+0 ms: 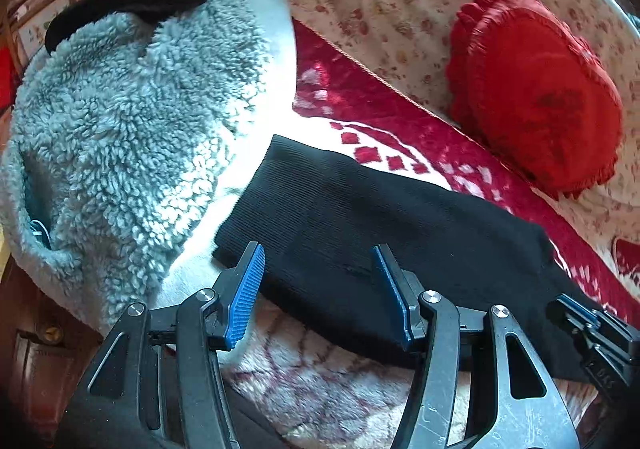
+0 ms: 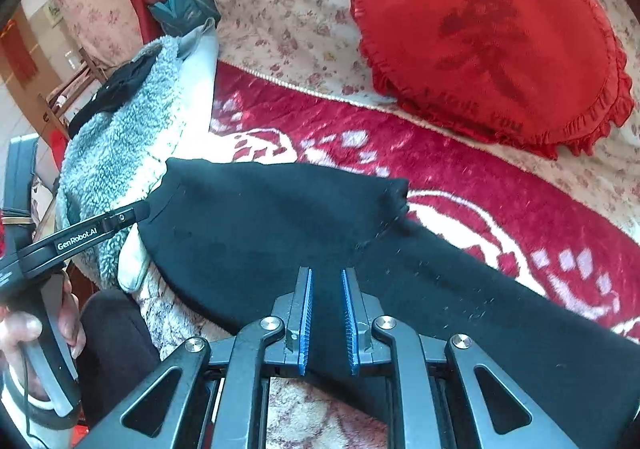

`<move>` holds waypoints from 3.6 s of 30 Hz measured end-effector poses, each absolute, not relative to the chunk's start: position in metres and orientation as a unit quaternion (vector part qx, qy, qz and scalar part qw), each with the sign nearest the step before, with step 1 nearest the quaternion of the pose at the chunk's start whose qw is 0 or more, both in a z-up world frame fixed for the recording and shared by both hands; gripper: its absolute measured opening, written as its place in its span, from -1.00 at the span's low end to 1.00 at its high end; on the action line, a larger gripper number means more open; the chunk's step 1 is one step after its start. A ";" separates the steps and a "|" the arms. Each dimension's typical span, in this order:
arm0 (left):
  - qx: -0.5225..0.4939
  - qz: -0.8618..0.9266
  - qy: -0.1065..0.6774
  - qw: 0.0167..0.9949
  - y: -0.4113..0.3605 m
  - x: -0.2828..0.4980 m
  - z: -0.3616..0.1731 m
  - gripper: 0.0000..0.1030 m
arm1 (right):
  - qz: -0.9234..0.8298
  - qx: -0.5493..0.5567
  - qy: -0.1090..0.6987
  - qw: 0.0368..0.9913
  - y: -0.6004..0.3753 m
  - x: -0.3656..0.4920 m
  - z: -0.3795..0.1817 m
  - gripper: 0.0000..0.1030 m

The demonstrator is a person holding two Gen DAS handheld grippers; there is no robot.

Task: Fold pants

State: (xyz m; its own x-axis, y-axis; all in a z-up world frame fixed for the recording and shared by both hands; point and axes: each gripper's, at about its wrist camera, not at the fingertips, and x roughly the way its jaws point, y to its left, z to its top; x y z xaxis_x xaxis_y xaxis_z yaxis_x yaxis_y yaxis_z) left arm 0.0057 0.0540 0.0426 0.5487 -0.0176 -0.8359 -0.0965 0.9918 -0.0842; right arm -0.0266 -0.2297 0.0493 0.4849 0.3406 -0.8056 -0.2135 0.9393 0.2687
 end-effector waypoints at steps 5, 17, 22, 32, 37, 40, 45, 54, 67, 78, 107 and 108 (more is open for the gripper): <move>-0.056 0.014 0.482 0.874 0.042 0.003 0.037 0.08 | 0.162 0.060 0.493 0.852 -0.222 -0.028 0.038 -0.72; -0.035 0.007 0.509 0.860 0.018 0.000 0.010 0.08 | 0.152 0.054 0.515 0.842 -0.225 -0.030 0.021 -0.61; -0.045 -0.027 0.507 0.860 0.002 -0.012 0.021 0.08 | 0.139 0.062 0.513 0.845 -0.242 -0.033 0.027 -0.59; -0.024 -0.115 0.537 0.836 -0.071 -0.040 0.020 0.08 | 0.087 0.074 0.519 0.847 -0.296 -0.040 0.031 -0.49; -0.034 -0.176 0.561 0.808 -0.110 -0.060 0.021 0.22 | 0.083 0.049 0.523 0.847 -0.323 -0.048 0.044 -0.45; -0.032 -0.210 0.575 0.790 -0.142 -0.072 0.017 0.26 | 0.064 0.054 0.524 0.848 -0.355 -0.057 0.051 -0.42; -0.026 -0.242 0.594 0.767 -0.187 -0.085 0.011 0.26 | 0.015 0.052 0.527 0.848 -0.404 -0.076 0.053 -0.37; -0.052 -0.273 0.628 0.727 -0.241 -0.115 -0.003 0.26 | -0.017 0.070 0.534 0.842 -0.456 -0.101 0.051 -0.29; -0.182 -0.233 0.641 0.708 -0.266 -0.109 -0.014 0.71 | -0.033 0.143 0.541 0.828 -0.515 -0.118 0.040 -0.15; -0.268 -0.229 0.681 0.642 -0.268 -0.094 -0.023 0.83 | -0.018 0.206 0.536 0.819 -0.528 -0.110 0.024 -0.08; -0.265 -0.244 0.585 0.727 -0.098 -0.030 0.049 -0.79 | 0.179 0.224 0.407 0.867 -0.377 -0.069 0.122 -0.73; -0.264 -0.230 0.580 0.735 -0.087 -0.026 0.047 -0.79 | 0.189 0.228 0.418 0.859 -0.361 -0.057 0.111 -0.73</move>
State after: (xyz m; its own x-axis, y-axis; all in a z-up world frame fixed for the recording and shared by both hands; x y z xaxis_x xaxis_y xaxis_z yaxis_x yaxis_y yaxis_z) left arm -0.0263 -0.0870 0.0468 0.2206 -0.6446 -0.7320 0.0310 0.7548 -0.6553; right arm -0.0568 -0.3615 0.1112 0.5797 0.5147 -0.6317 -0.1336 0.8248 0.5494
